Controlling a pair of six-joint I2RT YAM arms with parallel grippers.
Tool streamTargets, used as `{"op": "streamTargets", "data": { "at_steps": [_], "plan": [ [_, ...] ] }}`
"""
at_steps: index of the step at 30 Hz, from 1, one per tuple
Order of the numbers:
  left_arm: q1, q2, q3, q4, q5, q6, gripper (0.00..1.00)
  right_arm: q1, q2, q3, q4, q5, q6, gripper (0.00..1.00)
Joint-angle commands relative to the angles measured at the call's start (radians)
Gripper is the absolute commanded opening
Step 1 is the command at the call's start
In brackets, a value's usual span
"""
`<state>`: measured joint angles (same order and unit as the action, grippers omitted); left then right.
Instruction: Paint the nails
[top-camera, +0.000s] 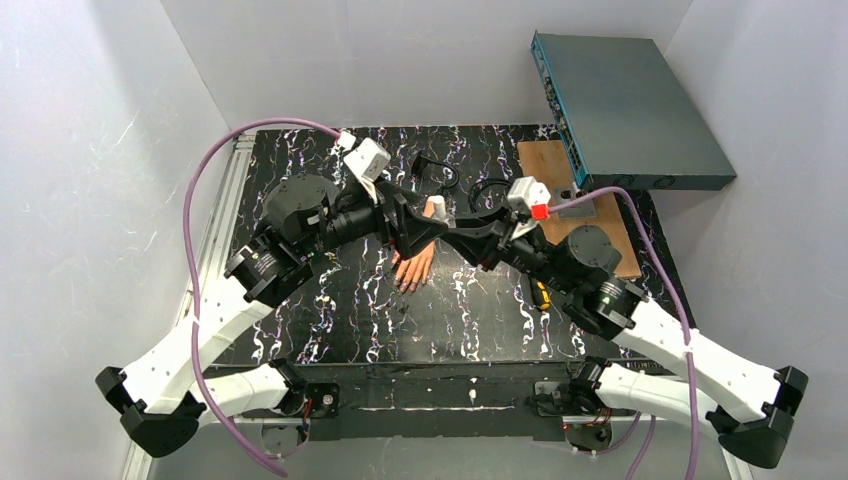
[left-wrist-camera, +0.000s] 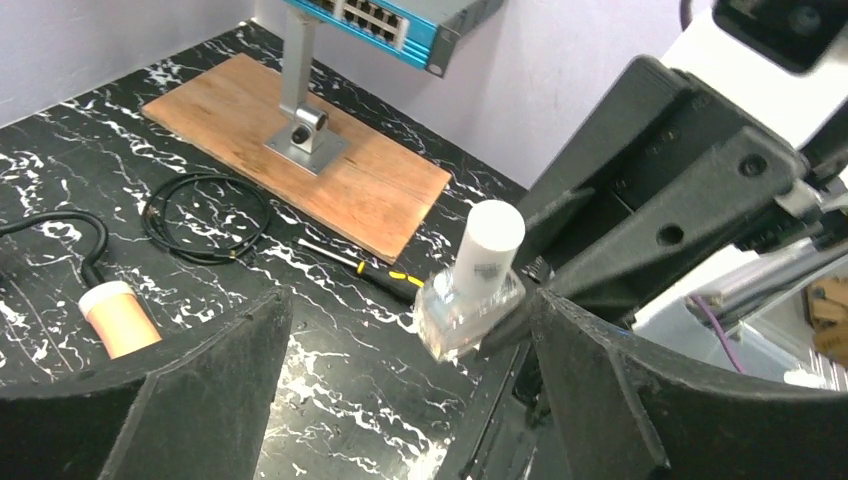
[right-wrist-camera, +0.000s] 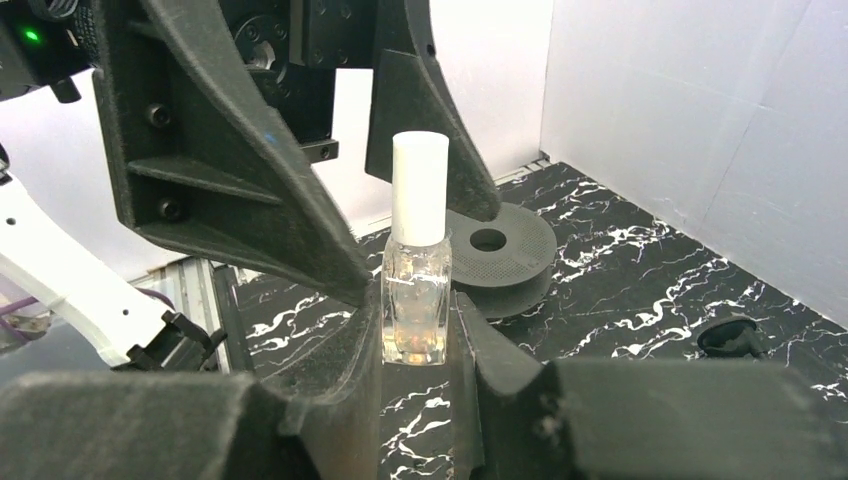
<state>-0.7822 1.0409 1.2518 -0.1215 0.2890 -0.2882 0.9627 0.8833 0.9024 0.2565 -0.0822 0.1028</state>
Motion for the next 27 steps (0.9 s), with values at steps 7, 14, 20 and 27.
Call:
{"op": "streamTargets", "data": {
  "at_steps": [7,14,20,27],
  "plan": [
    [-0.008,-0.081,0.163,-0.32,0.281,0.243,0.78,-0.001,-0.154,-0.045,-0.022,-0.129,0.079,0.01],
    [-0.007,-0.07,0.207,-0.323,0.417,0.277,0.7,-0.001,-0.162,-0.039,-0.05,-0.3,0.091,0.01],
    [-0.007,-0.041,0.117,-0.107,0.497,0.143,0.63,-0.001,-0.116,-0.034,0.021,-0.349,0.121,0.01],
    [-0.006,-0.033,0.051,-0.01,0.509,0.084,0.52,-0.001,-0.088,-0.019,0.079,-0.345,0.132,0.01]
  ]
}}
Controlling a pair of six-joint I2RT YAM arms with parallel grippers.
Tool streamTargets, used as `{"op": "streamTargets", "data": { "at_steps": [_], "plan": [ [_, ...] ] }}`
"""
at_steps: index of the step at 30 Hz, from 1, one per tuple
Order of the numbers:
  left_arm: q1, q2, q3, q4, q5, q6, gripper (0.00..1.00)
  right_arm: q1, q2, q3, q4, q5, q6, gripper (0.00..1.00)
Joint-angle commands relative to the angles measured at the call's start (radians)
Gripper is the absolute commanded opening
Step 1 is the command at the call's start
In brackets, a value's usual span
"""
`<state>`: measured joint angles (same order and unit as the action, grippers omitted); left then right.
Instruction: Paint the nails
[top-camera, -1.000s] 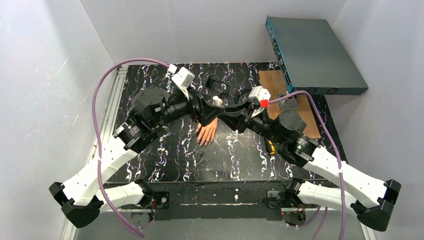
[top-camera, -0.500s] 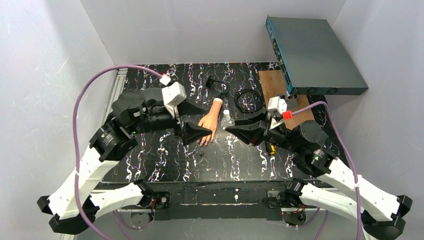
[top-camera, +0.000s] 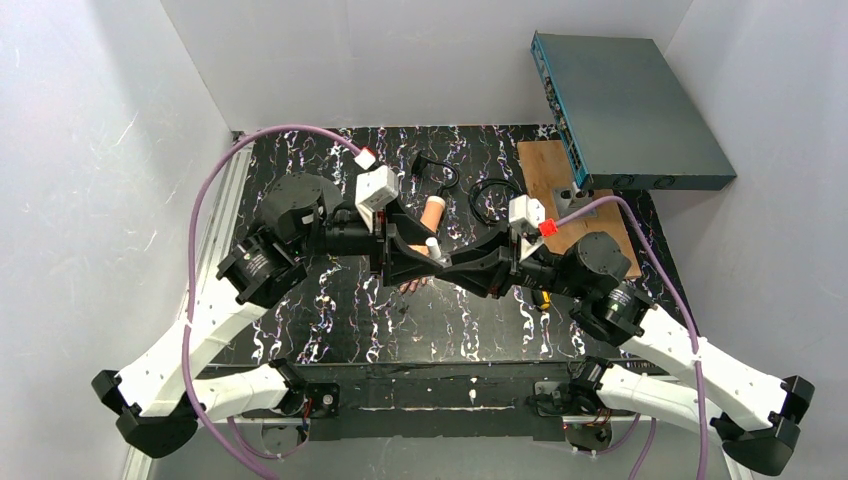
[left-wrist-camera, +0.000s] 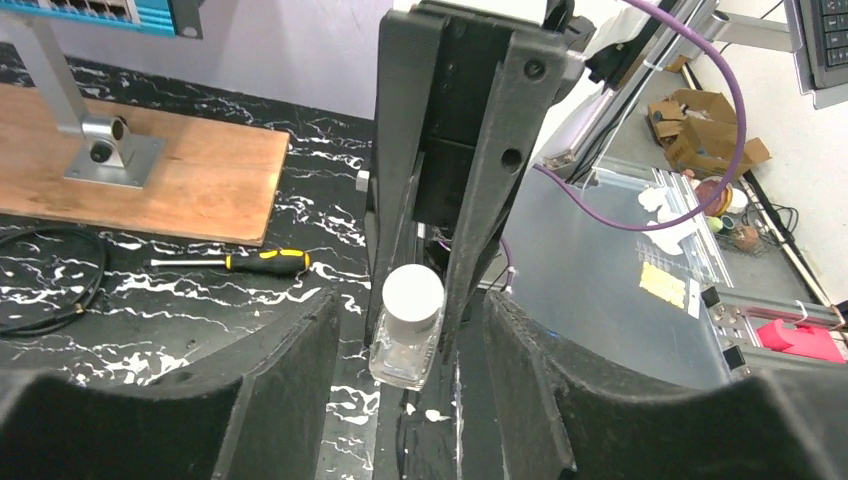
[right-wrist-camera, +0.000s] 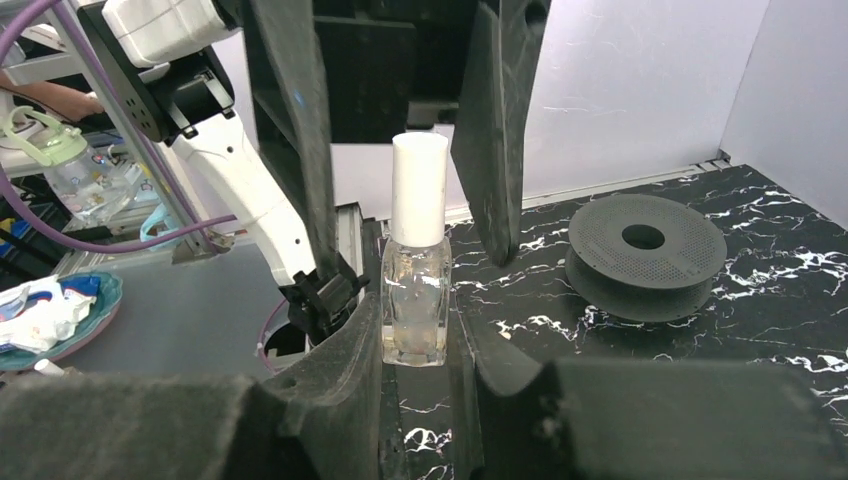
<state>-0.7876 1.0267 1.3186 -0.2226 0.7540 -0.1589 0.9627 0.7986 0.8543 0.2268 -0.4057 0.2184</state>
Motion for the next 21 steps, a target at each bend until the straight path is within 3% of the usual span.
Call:
{"op": "streamTargets", "data": {
  "at_steps": [1,6,12,21],
  "plan": [
    [-0.001,-0.02,-0.018,0.092,0.043,-0.046,0.51,-0.001,0.002,0.034,0.109,-0.024,0.016,0.01],
    [-0.002,-0.022,-0.025,0.098,0.031,-0.045,0.41,-0.001,0.021,0.038,0.12,-0.031,0.017,0.01],
    [-0.001,-0.036,-0.031,0.117,0.018,-0.052,0.42,-0.001,0.026,0.045,0.123,-0.033,0.019,0.01],
    [-0.002,-0.034,-0.056,0.118,0.004,-0.047,0.34,-0.001,0.026,0.063,0.123,-0.045,0.022,0.01]
  ]
}}
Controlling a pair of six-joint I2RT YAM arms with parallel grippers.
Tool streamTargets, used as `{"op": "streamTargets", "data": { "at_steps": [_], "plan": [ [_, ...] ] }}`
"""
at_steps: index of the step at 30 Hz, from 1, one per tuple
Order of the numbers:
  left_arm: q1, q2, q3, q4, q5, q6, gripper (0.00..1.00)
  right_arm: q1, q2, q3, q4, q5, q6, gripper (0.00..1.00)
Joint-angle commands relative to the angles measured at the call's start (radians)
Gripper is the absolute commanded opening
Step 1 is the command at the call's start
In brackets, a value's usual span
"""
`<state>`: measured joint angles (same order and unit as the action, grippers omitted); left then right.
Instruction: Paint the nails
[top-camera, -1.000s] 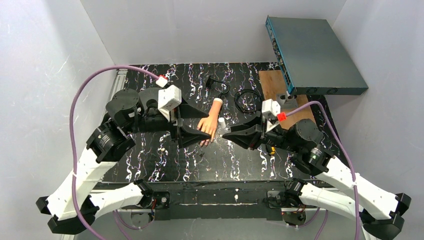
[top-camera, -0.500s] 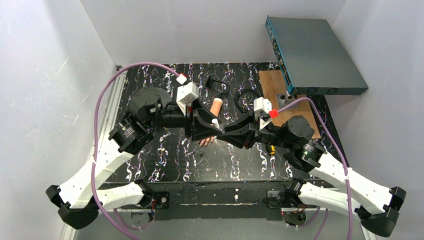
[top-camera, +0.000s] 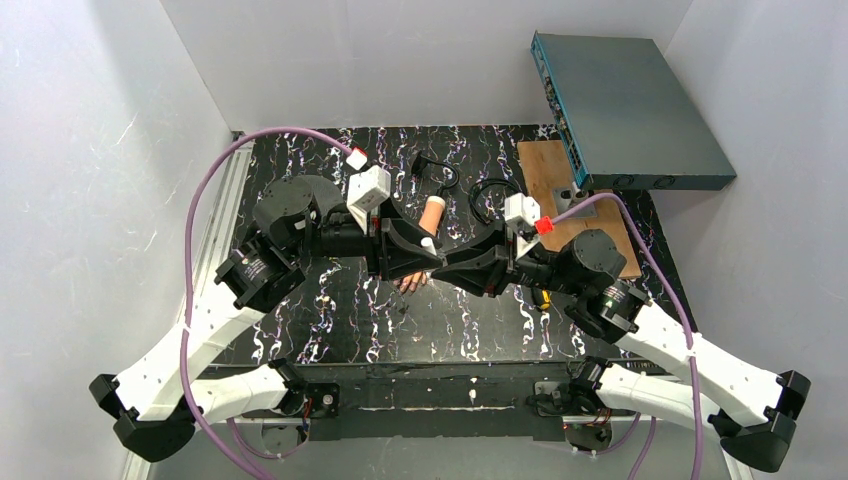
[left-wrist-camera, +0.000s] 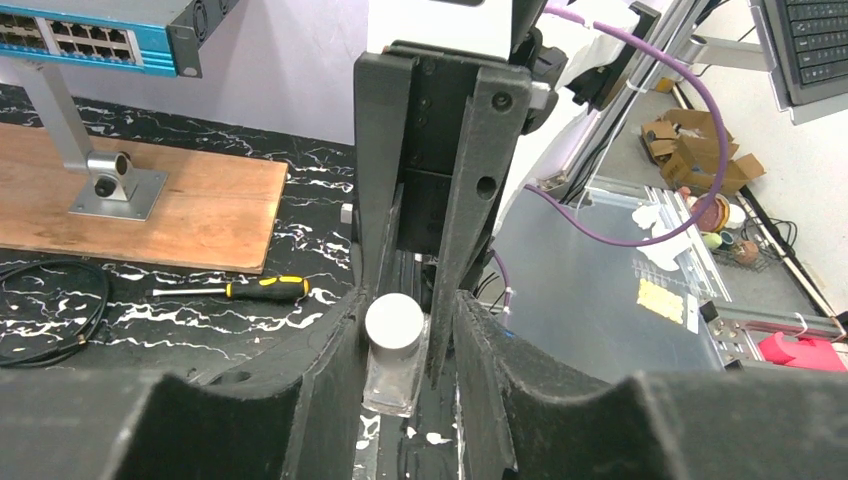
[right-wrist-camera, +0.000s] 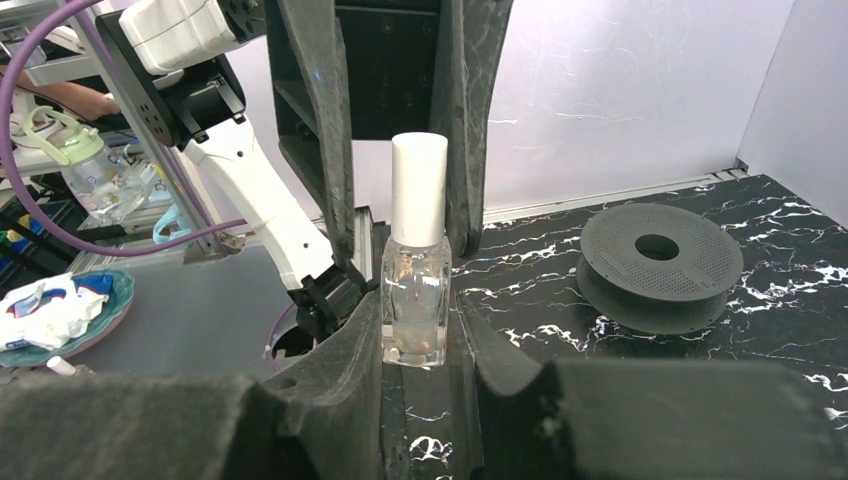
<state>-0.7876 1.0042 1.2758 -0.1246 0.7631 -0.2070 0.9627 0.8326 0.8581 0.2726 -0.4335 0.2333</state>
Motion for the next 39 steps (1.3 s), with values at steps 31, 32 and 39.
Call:
{"op": "streamTargets", "data": {
  "at_steps": [31,32,39],
  "plan": [
    [-0.055,0.075,0.073,-0.102,-0.578,-0.179,0.42,-0.001,0.062,0.096,0.084,0.441,-0.139,0.01],
    [-0.055,0.066,0.065,-0.09,-0.564,-0.174,0.48,-0.001,0.055,0.093,0.078,0.441,-0.132,0.01],
    [-0.055,0.012,0.096,-0.157,-0.435,-0.033,0.74,-0.002,-0.024,0.045,0.019,0.359,-0.076,0.01]
  ]
}}
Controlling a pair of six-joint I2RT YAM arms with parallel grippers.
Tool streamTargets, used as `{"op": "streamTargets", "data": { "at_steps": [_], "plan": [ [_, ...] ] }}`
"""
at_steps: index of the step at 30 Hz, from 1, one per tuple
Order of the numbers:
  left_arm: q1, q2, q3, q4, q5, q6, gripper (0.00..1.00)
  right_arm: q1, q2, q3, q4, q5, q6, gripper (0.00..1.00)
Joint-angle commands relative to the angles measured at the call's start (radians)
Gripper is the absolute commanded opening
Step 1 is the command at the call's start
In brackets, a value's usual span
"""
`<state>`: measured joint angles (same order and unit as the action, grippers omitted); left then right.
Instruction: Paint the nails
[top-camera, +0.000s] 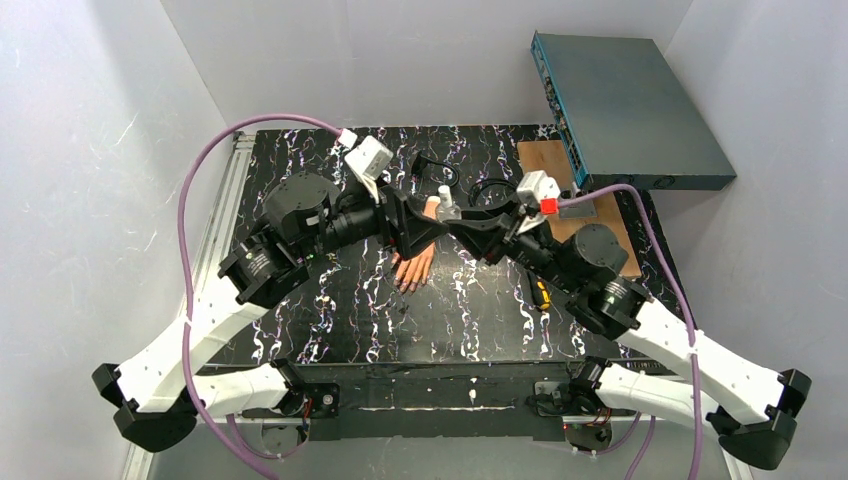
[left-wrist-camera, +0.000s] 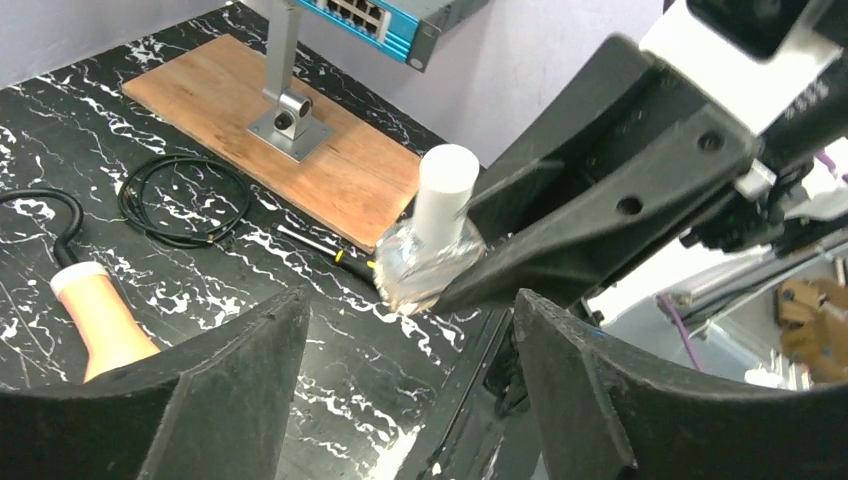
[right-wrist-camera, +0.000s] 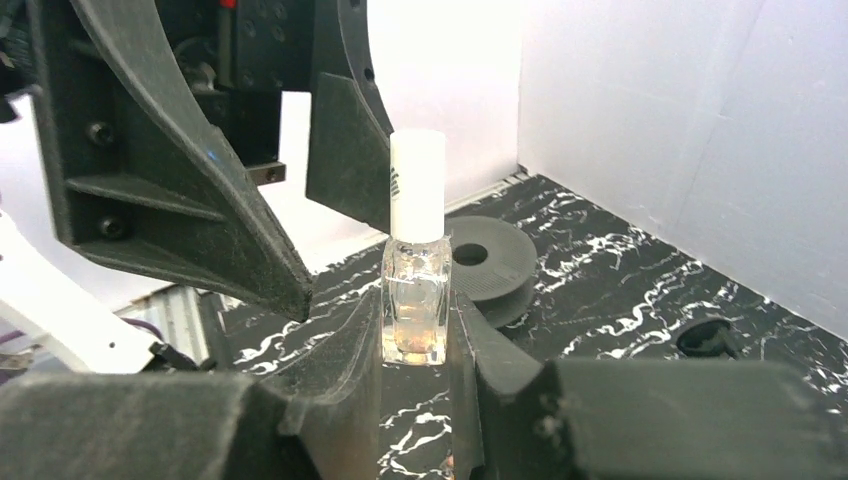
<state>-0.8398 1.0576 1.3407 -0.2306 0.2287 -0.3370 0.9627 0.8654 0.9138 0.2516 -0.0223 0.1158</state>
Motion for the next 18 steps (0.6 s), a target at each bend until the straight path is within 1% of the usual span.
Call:
{"op": "streamTargets", "data": {
  "at_steps": [1,3,7,10,13,15,18],
  "plan": [
    [-0.003,-0.055,0.039,-0.066,0.127,0.115,0.75,-0.002,-0.073,-0.019,0.029,-0.067,0.049,0.01],
    [-0.003,-0.085,0.051,-0.092,0.165,0.153,0.77,-0.001,-0.106,-0.044,0.008,-0.1,0.062,0.01],
    [-0.003,-0.098,0.088,-0.16,0.289,0.242,0.77,-0.001,-0.163,-0.089,-0.03,-0.198,0.065,0.01],
    [-0.002,-0.097,0.097,-0.183,0.36,0.286,0.74,-0.002,-0.181,-0.092,-0.058,-0.3,0.065,0.01],
    [-0.002,-0.091,0.105,-0.187,0.405,0.317,0.68,-0.001,-0.173,-0.063,-0.115,-0.369,0.065,0.01],
    [-0.002,-0.069,0.142,-0.226,0.447,0.347,0.65,0.0,-0.164,-0.045,-0.139,-0.393,0.065,0.01],
    [-0.003,-0.024,0.213,-0.348,0.512,0.415,0.64,-0.001,-0.151,-0.028,-0.16,-0.413,0.061,0.01]
  ]
}}
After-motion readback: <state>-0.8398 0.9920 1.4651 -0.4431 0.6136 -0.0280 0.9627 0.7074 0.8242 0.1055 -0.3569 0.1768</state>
